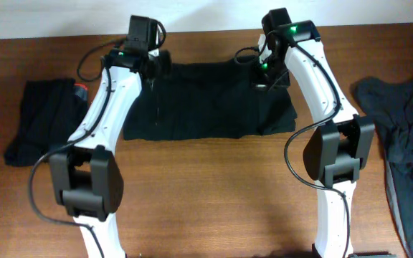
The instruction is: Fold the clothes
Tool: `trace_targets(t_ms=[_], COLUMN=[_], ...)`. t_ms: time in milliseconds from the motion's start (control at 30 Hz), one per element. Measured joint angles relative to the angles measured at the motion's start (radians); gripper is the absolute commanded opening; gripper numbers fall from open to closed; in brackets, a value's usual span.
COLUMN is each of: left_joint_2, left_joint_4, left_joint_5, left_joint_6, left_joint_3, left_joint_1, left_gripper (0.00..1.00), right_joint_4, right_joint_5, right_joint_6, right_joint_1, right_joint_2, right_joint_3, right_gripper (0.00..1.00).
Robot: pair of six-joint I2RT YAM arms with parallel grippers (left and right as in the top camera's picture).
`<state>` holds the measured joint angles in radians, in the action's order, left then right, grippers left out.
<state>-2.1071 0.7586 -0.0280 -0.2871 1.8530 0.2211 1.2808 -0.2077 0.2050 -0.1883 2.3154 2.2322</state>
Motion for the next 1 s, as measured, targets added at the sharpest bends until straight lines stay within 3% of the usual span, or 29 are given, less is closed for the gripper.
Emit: trace_targets(t_ms=[500, 533, 567, 800, 933, 1000], left_joint_2=[-0.187, -0.190, -0.192, -0.197, -0.198, -0.199], left_joint_4=[0.087, 0.092, 0.098, 0.121, 0.121, 0.121], left_joint_5=[-0.035, -0.037, -0.041, -0.082, -0.089, -0.090], left_joint_6=[0.000, 0.000, 0.000, 0.000, 0.000, 0.000], left_joint_3=[-0.017, -0.017, -0.017, -0.017, -0.017, -0.017], left_joint_1=[-0.062, -0.067, -0.072, -0.078, -0.077, -0.078], left_gripper=[0.01, 0.01, 0.00, 0.01, 0.00, 0.01], right_joint_4=[-0.402, -0.426, -0.449, -0.535, -0.536, -0.532], right_joint_5=[0.031, 0.040, 0.050, 0.106, 0.114, 0.114], right_joint_6=[-0.001, -0.002, 0.003, -0.002, -0.003, -0.007], right_joint_1=[0.000, 0.000, 0.000, 0.000, 0.005, 0.007], right_joint_2=[0.164, 0.173, 0.180, 0.200, 0.200, 0.200], right_joint_3=[-0.015, -0.016, -0.018, -0.018, -0.018, -0.018], right_gripper=[0.05, 0.13, 0.29, 0.47, 0.46, 0.34])
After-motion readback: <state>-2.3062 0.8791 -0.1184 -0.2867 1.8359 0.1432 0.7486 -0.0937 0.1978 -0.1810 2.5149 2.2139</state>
